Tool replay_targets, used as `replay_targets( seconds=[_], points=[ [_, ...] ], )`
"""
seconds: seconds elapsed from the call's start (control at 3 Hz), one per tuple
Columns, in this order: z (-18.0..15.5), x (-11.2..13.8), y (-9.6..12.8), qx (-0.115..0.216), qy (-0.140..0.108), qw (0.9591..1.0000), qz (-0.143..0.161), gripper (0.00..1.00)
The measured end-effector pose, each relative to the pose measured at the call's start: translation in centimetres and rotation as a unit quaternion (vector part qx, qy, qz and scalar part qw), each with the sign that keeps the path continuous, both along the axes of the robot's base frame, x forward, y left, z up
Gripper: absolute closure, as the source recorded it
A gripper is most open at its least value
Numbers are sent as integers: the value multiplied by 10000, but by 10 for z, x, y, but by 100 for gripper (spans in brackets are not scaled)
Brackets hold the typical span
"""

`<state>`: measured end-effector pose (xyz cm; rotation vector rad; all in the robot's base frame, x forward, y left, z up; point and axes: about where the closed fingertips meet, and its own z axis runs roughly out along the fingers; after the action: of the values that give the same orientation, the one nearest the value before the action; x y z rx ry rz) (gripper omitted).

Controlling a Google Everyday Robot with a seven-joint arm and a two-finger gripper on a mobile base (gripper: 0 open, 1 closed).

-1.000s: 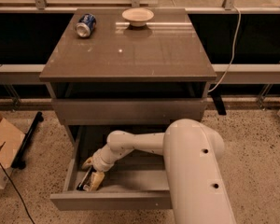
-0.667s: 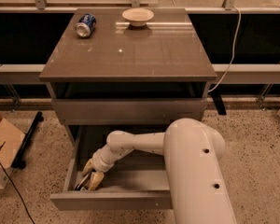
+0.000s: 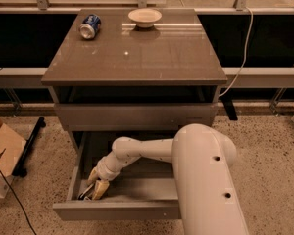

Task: Pick rxbar chocolate from middle drawer and place on counter

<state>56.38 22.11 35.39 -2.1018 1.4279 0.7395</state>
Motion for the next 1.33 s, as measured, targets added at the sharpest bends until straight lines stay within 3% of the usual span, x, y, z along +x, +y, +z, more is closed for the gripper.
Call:
replay_targets(
  seconds=[0.33,0.67,1.0,1.33],
  points=[
    [31,-2,-8,202,-434,9988,46,100],
    [164,-10,-37,727,-2254,9711,301,100],
    [234,-22,-52,816,-3113,9455,500,100],
    [275,-22,-64,1095,-3414,9316,605,100]
  ],
)
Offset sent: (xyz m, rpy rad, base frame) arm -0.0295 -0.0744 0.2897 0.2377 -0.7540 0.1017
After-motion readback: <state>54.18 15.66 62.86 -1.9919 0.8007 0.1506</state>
